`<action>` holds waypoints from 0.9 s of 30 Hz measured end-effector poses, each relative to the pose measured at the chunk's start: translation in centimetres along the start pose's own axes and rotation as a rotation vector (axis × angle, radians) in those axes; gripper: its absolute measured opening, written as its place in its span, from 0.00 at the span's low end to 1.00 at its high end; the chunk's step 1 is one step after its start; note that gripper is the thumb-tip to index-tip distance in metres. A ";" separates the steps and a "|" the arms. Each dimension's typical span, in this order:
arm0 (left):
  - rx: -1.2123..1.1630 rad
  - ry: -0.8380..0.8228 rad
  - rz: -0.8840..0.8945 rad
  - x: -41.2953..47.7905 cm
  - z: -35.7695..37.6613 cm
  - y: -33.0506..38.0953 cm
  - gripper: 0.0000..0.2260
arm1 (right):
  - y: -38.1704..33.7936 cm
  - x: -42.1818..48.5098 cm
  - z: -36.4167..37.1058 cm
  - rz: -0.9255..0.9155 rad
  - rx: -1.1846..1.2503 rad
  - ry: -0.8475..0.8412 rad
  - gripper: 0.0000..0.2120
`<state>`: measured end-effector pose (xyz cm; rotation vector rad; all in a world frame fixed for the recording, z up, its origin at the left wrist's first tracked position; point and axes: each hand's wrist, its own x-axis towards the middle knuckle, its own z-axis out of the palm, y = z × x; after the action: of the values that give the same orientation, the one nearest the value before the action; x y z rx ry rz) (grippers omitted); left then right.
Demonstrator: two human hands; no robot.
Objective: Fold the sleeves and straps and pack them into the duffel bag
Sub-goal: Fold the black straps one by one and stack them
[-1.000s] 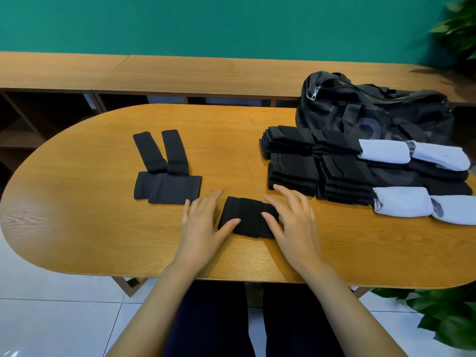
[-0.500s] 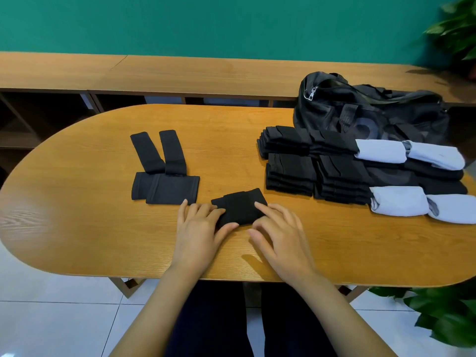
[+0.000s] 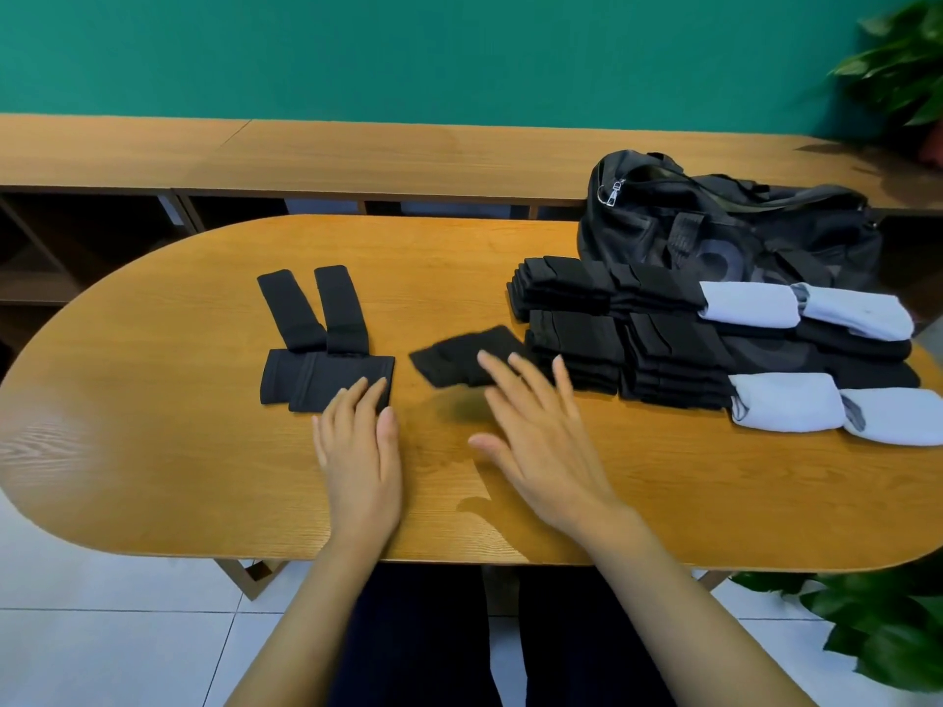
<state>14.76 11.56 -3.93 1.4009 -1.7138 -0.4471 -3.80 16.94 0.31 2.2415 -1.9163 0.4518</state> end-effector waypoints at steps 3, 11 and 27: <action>-0.021 -0.035 -0.056 0.0 0.3 -0.3 0.28 | 2.5 1.4 -1.4 0.120 -0.056 0.074 0.34; -0.050 -0.080 -0.087 0.2 0.6 -0.6 0.32 | 8.3 1.6 -1.4 0.320 -0.143 -0.032 0.38; 0.156 -0.130 -0.060 0.4 0.9 -0.6 0.30 | 6.1 0.9 -0.8 0.105 0.057 -0.008 0.28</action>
<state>14.43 10.78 -4.75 1.5674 -1.8480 -0.4538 -9.76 15.35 0.90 2.1871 -2.0572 0.5187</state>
